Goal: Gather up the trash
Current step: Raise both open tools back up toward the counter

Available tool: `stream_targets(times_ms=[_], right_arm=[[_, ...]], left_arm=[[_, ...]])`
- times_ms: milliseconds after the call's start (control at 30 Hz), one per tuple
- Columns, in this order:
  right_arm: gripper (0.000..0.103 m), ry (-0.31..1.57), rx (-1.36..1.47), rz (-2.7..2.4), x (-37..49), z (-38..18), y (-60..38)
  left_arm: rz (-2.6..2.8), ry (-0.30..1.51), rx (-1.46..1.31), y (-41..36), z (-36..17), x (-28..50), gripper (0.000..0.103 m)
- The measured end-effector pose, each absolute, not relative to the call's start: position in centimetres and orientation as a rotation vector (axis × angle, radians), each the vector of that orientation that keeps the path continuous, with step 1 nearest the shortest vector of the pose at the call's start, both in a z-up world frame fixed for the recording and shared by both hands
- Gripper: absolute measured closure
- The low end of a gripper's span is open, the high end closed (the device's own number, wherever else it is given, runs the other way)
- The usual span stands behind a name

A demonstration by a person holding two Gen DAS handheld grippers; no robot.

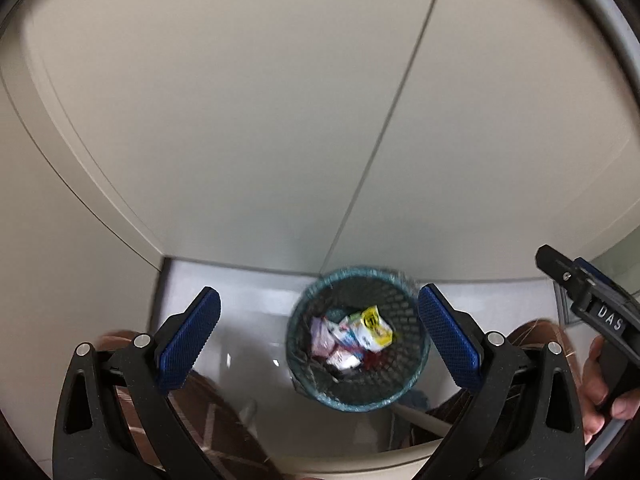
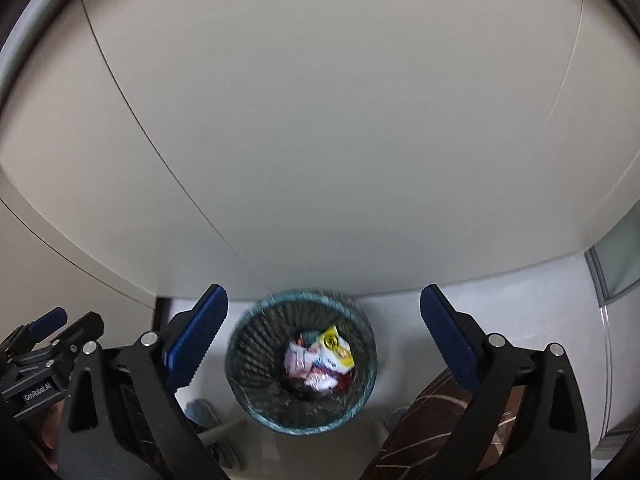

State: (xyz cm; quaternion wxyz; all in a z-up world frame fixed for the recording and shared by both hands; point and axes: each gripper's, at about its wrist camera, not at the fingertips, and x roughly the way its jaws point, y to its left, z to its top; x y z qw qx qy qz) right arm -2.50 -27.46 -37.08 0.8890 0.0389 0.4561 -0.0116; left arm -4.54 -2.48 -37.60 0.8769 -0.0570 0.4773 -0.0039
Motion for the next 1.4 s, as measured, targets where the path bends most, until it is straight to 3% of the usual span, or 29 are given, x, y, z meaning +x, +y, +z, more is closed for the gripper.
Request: stream_targets(times_ms=[333,667,1000,1400], right_arm=[[0.010,0.713,0.028,0.059,-3.3,-21.6,-25.4],[0.010,0.610,0.005,0.058,0.6,-10.5,-24.6],[0.010,0.666,0.011,0.055,8.3,-6.3,-23.2],[0.010,0.851,0.069,0.013,22.4,-7.2,-23.4]], left_arm=[[0.028,0.810,-0.133,-1.5,-23.0,-6.2,0.006],[0.081,0.662,-0.096,-1.0,-11.8,-3.5,0.006],[0.083,0.637,-0.041,0.6,-6.3,3.7,0.006],[0.069,0.683,-0.012,5.1,-6.6,16.2,0.006]])
